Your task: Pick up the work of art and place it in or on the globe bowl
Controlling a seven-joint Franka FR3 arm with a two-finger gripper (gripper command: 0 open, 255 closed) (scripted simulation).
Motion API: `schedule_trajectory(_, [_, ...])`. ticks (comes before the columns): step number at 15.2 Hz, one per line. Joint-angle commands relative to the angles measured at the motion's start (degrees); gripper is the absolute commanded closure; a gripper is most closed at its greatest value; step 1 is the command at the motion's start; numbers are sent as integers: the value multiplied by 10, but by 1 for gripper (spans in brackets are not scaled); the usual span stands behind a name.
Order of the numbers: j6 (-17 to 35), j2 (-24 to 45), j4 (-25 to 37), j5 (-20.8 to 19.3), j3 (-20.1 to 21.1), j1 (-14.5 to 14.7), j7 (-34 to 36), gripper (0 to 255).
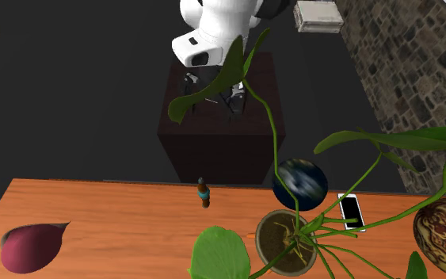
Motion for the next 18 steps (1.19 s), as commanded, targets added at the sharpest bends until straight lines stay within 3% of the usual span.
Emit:
schedule_trajectory(1, [69, 31, -24, -11, 14, -12, 30, 0])
schedule_trajectory(4, [172, 99, -45, -39, 46, -44, 86, 0])
schedule_trajectory(6, [241, 153, -50, -73, 80, -82, 136, 0])
schedule_trajectory(8, [308, 212, -46, -134, 133, -146, 206, 0])
schedule_trajectory(9, [338, 243, -40, -181, 172, -194, 255, 0])
schedule_trajectory(10, [365, 273, -30, -248, 223, -258, 318, 0])
schedule_trajectory(11, [384, 305, -13, -341, 288, -341, 404, 0])
schedule_trajectory(12, [388, 342, 12, -468, 359, -431, 517, 0])
schedule_trajectory(13, [371, 388, 43, -604, 411, -496, 638, 0])
schedule_trajectory(14, [339, 440, 72, -712, 432, -523, 734, 0])
schedule_trajectory(15, [310, 484, 95, -787, 407, -499, 802, 0])
schedule_trajectory(16, [286, 521, 115, -842, 380, -470, 855, 0])
schedule_trajectory(18, [239, 591, 151, -925, 357, -445, 933, 0])
